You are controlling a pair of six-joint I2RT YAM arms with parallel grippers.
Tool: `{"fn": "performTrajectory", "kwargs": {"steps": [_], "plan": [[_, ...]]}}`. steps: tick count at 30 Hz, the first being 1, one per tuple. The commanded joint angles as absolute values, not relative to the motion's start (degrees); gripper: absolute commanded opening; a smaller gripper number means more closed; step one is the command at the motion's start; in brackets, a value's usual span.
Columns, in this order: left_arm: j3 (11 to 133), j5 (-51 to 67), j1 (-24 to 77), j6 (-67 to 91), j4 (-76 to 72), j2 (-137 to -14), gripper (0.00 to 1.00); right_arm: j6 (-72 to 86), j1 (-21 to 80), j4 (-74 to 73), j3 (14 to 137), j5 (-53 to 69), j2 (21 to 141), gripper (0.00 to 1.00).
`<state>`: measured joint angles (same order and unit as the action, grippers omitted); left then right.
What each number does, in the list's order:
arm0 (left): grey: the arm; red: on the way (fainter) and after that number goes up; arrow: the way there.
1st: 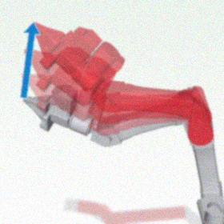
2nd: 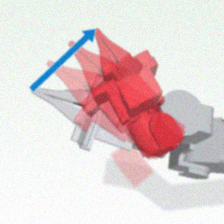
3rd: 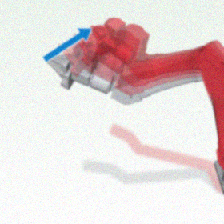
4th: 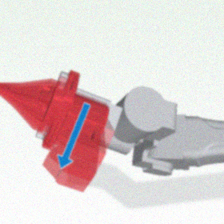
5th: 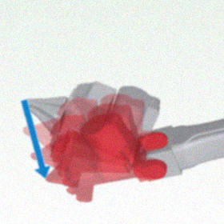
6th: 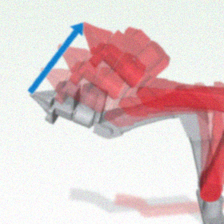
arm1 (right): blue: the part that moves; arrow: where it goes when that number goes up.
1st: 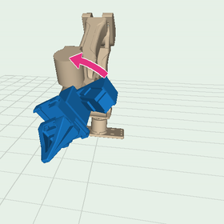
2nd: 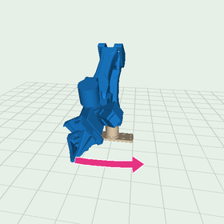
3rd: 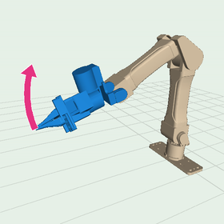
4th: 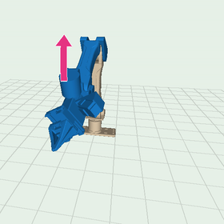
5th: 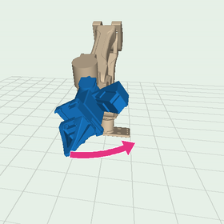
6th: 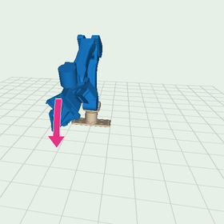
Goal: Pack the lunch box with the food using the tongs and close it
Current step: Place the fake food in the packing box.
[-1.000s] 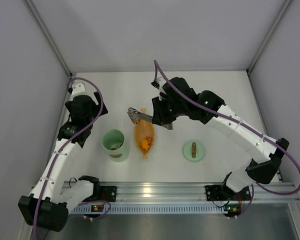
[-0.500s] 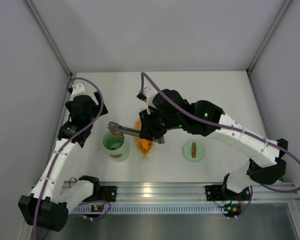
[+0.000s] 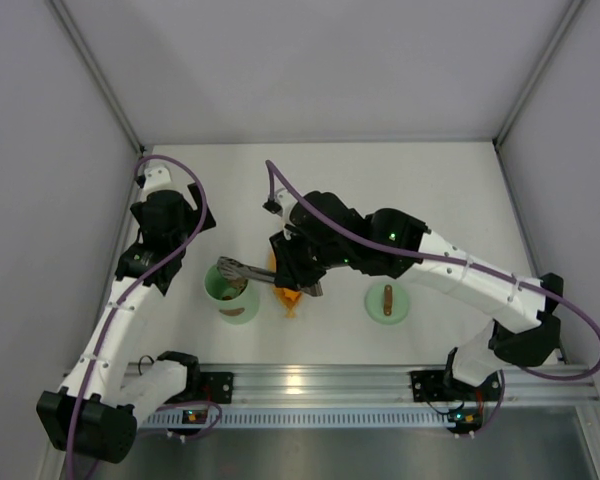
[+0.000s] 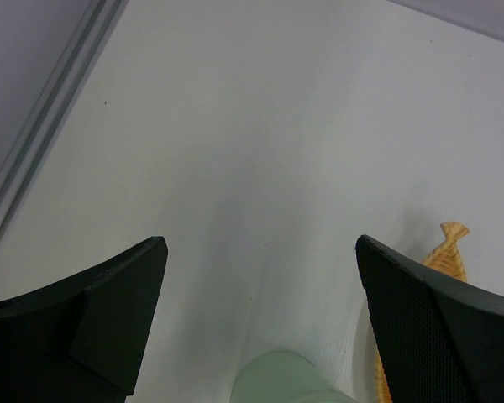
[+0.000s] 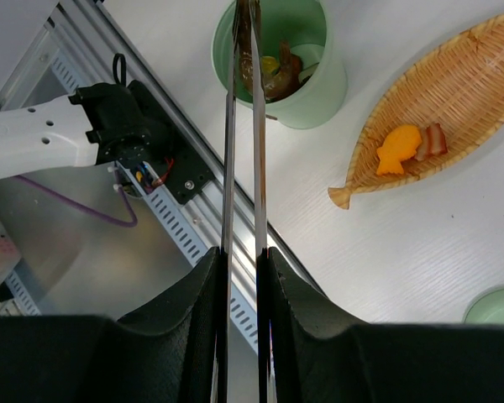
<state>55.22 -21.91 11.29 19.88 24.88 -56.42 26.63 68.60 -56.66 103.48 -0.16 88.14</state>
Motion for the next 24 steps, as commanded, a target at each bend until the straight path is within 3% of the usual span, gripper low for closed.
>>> {"fn": "performTrajectory", "kwargs": {"steps": [1,24], "plan": [[57.30,-22.24,10.99,20.30,24.17,-56.25,0.99,27.07,69.61,-53.35,104.15,-0.79,88.59,0.22],[57.30,-22.41,10.99,20.30,24.26,-56.16,0.99,26.28,69.61,-53.61,106.17,-1.32,89.74,0.30]]}}
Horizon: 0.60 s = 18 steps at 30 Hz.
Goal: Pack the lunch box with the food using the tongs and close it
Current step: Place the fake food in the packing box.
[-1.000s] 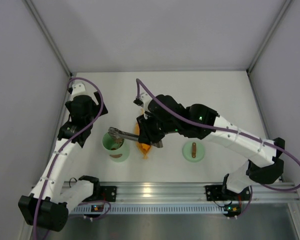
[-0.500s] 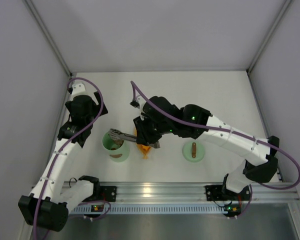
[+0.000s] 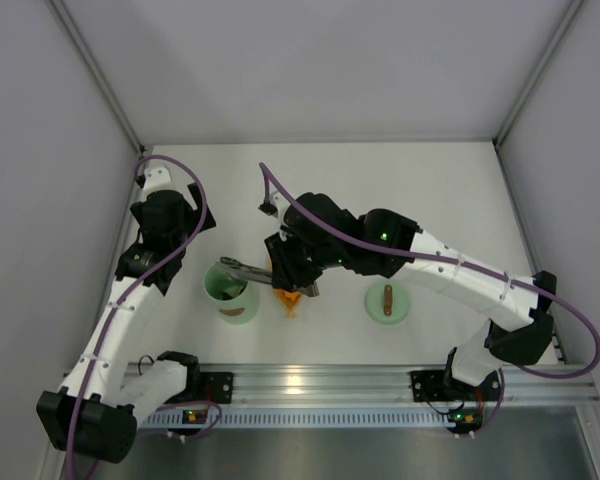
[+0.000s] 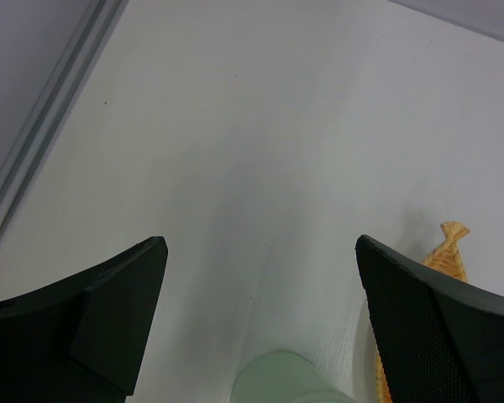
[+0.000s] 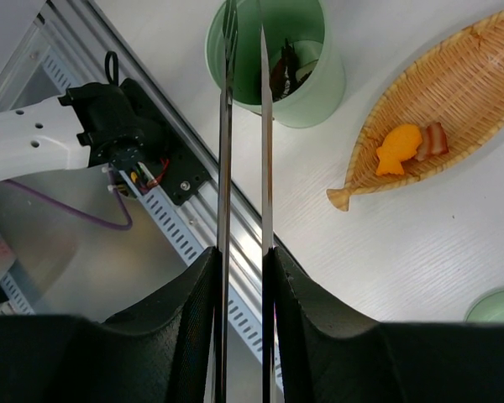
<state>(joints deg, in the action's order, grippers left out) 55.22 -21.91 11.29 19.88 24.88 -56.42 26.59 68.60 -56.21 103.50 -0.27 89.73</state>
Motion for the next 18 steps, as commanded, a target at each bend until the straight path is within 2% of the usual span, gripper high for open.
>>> {"fn": "performTrajectory", "kwargs": {"steps": [1,8,18], "plan": [[57.30,-22.50,10.99,20.30,24.26,-56.16,0.99,26.02,69.35,-54.31,106.43,-1.58,89.48,0.31],[57.39,-22.50,10.99,20.21,24.26,-56.07,0.99,25.75,67.41,-57.65,105.03,-5.88,83.42,0.31],[57.39,-22.24,10.99,20.30,24.17,-56.16,0.99,27.33,65.22,-58.28,89.93,-10.90,71.55,0.33]]}}
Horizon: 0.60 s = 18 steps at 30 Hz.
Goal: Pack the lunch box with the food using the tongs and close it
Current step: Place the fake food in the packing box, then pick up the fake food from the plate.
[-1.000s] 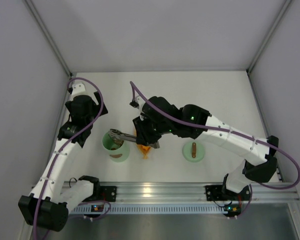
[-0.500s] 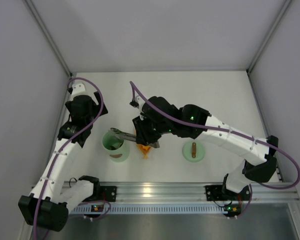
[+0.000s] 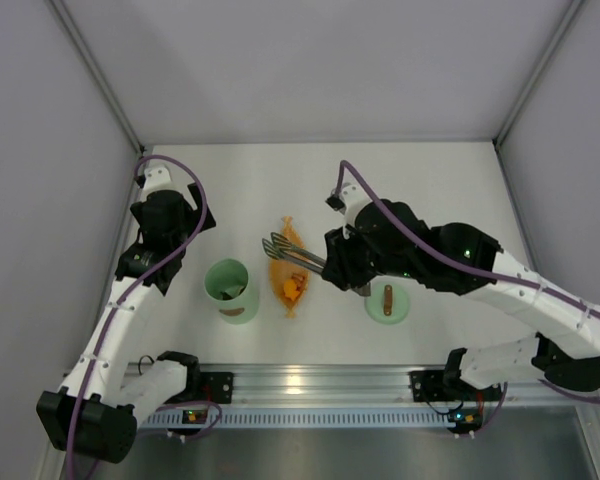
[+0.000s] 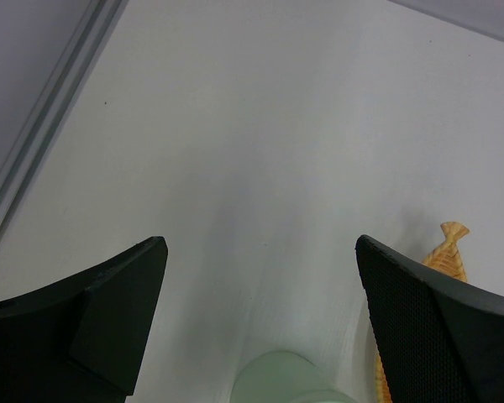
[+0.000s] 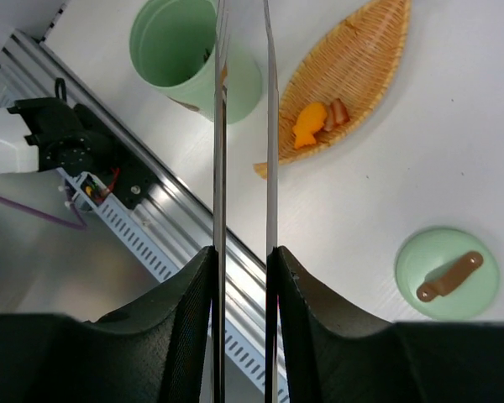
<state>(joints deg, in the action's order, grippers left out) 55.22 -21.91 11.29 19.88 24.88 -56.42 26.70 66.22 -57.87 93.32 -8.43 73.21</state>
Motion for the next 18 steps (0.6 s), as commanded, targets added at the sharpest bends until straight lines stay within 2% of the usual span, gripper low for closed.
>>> {"fn": "performTrajectory", "kwargs": {"steps": [1,8,18], "plan": [[57.31,-22.24,10.99,20.30,24.17,-56.08,0.99,27.42,64.78,-57.84,88.78,-10.64,70.50,0.34],[57.22,-22.32,10.99,20.30,24.08,-56.16,0.99,27.16,63.11,-53.44,80.43,-8.18,70.05,0.34],[57.30,-22.50,10.99,20.13,24.26,-56.25,0.99,25.40,60.47,-48.17,75.67,-4.75,75.31,0.35]]}}
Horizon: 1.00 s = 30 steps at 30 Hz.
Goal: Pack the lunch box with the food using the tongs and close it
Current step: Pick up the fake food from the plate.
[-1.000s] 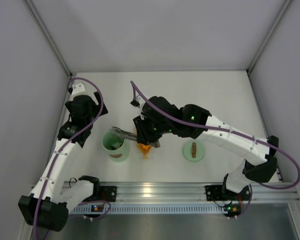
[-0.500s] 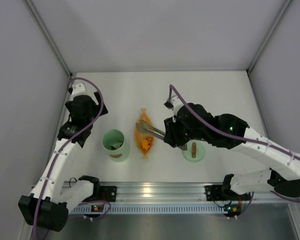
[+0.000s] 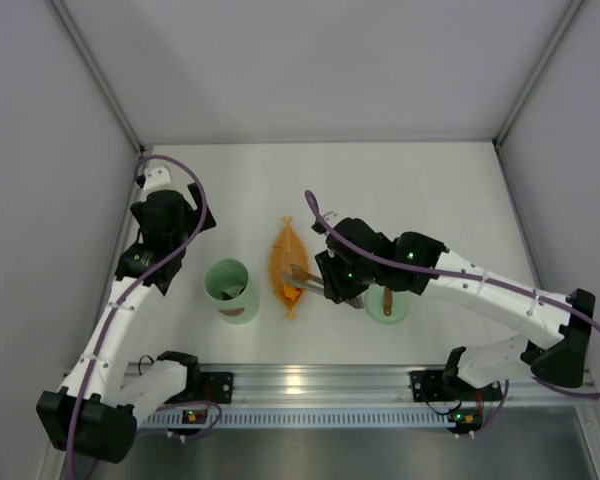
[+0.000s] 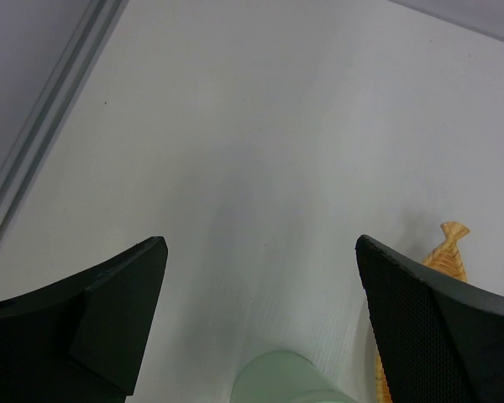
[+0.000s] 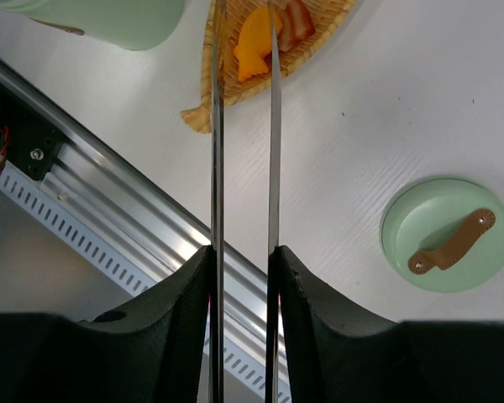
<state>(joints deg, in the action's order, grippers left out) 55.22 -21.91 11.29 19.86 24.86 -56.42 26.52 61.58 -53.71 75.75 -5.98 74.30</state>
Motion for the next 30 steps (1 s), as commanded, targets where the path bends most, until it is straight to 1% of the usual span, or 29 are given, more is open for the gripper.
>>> {"fn": "performTrajectory", "kwargs": {"steps": [1,6,15,30], "plan": [[57.30,-22.50,10.99,20.21,24.26,-56.16,0.99,25.31,60.38,-47.99,75.59,-4.49,75.67,0.35],[57.30,-22.59,10.99,20.21,24.26,-56.16,0.99,24.87,60.12,-47.46,75.67,-4.13,77.87,0.37],[57.30,-22.50,10.90,20.13,24.26,-56.25,0.99,24.52,59.59,-48.08,74.71,-5.01,78.31,0.39],[57.22,-22.50,10.99,20.13,24.17,-56.34,0.99,24.52,59.41,-47.02,72.95,-2.73,79.45,0.39]]}}
